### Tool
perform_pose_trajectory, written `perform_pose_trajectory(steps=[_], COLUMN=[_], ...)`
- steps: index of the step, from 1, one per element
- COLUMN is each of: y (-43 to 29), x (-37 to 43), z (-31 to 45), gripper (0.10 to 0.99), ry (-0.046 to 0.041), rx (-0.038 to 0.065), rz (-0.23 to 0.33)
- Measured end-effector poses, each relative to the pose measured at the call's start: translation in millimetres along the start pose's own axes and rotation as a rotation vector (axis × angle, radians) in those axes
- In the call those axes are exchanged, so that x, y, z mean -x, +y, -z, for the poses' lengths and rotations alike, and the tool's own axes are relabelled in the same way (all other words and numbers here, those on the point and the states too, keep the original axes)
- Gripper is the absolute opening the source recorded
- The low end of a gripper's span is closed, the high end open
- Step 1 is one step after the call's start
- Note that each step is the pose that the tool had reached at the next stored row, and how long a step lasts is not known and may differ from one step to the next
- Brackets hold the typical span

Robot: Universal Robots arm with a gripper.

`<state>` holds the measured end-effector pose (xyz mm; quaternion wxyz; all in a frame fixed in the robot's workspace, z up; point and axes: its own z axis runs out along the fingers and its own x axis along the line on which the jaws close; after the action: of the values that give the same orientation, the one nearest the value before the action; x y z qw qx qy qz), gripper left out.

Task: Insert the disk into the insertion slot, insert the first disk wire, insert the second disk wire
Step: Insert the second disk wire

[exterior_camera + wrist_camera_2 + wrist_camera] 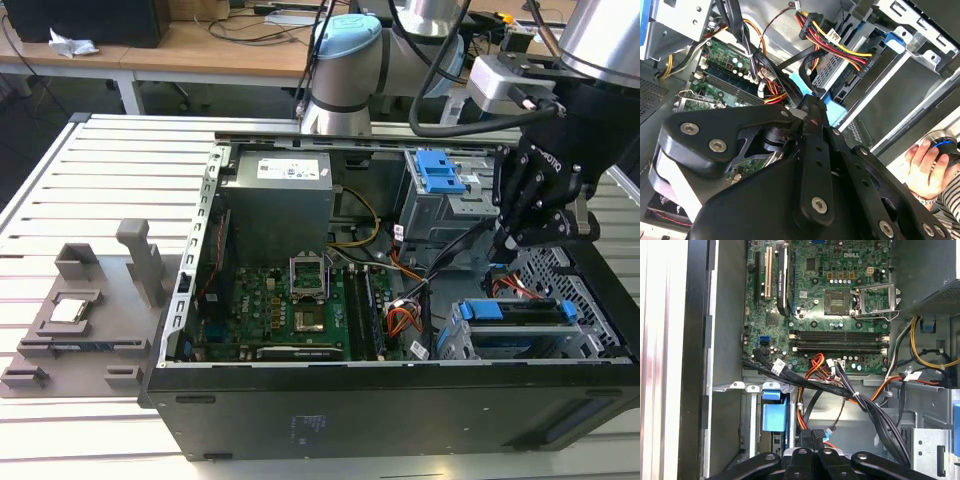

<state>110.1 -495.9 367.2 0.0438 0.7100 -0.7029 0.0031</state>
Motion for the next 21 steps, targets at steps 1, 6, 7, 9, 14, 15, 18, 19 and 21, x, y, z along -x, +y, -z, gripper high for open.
perform_pose_trajectory(steps=[1,6,7,9,14,15,18,19,21], y=[0.0,0.0,0.0,0.0,-0.4,-0.5,-0.8,-0.9,-1.1], x=[0.0,0.0,0.5,2.6,15.0,16.1,19.8,20.7,22.0], z=[0.0,0.0,-0.1,-0.2,-4.2,-5.0,-9.7,-11.1,-13.7], gripper=[0.114,0.361,0.361,0.361,0.361,0.361,0.361,0.361,0.361], ry=[0.0,0.0,0.0033,0.0284,0.0679,0.0727,0.0894,0.0949,0.1058], rx=[0.0,0.0,0.0,0.0,0.0,0.0,-0.001,-0.002,-0.002], rz=[0.0,0.0,0.0,-0.001,0.005,0.007,0.02,0.024,0.029])
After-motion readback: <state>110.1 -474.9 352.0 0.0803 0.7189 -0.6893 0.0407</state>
